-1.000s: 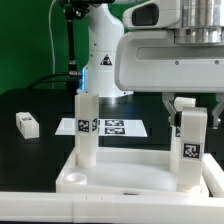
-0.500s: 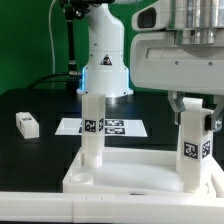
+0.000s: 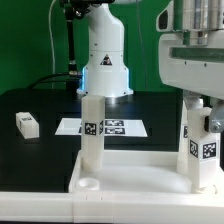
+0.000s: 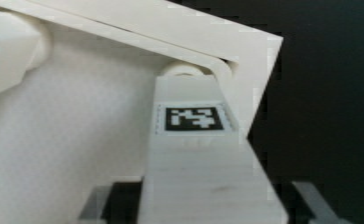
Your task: Assemble desk
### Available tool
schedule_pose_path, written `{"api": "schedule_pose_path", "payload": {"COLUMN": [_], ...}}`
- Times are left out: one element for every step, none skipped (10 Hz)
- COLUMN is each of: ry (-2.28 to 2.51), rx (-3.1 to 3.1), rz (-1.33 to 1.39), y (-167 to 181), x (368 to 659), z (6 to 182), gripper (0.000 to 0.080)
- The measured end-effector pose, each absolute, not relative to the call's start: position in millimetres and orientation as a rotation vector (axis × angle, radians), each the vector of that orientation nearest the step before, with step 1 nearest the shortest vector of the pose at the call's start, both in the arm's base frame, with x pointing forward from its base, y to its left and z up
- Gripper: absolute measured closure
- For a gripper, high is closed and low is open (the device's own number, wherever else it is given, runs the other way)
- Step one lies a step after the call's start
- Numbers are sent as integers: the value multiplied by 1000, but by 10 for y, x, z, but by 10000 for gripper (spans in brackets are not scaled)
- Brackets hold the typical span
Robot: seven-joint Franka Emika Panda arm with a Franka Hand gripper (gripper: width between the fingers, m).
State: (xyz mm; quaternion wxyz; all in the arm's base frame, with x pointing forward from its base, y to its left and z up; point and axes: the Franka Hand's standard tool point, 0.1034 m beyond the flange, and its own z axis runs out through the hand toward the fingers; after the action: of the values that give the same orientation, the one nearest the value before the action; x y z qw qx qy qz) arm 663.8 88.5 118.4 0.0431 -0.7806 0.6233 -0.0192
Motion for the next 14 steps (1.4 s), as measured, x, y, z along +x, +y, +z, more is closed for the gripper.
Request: {"api": "schedule_pose_path", "payload": {"ry": [1938, 1985, 1962, 1914, 1854, 1710, 1553, 1433, 1286, 1153, 1028, 855, 726, 585], "rx": [-2359, -2319, -2339, -2379, -2429, -2537, -2638, -2706, -2783, -2844, -2896, -2961, -3001, -3042], "rz": [-55, -50, -52, -55, -59, -69, -78, -85, -97, -107, -117, -126, -141, -147], "y": [885, 886, 885, 886, 887, 897, 901, 906, 918, 931, 934, 937, 958, 976], "x": [6636, 6635, 6636, 6636, 6634, 6633, 6635, 6639, 6642, 6642, 6642, 6641, 6648, 6644], "z": [1184, 1184, 1184, 1181, 1180, 1183, 1189, 1204, 1221, 1229, 1225, 1223, 1223, 1215], "gripper": [509, 509, 496, 496, 320, 189, 189, 162, 152, 152, 152, 151, 151, 151]}}
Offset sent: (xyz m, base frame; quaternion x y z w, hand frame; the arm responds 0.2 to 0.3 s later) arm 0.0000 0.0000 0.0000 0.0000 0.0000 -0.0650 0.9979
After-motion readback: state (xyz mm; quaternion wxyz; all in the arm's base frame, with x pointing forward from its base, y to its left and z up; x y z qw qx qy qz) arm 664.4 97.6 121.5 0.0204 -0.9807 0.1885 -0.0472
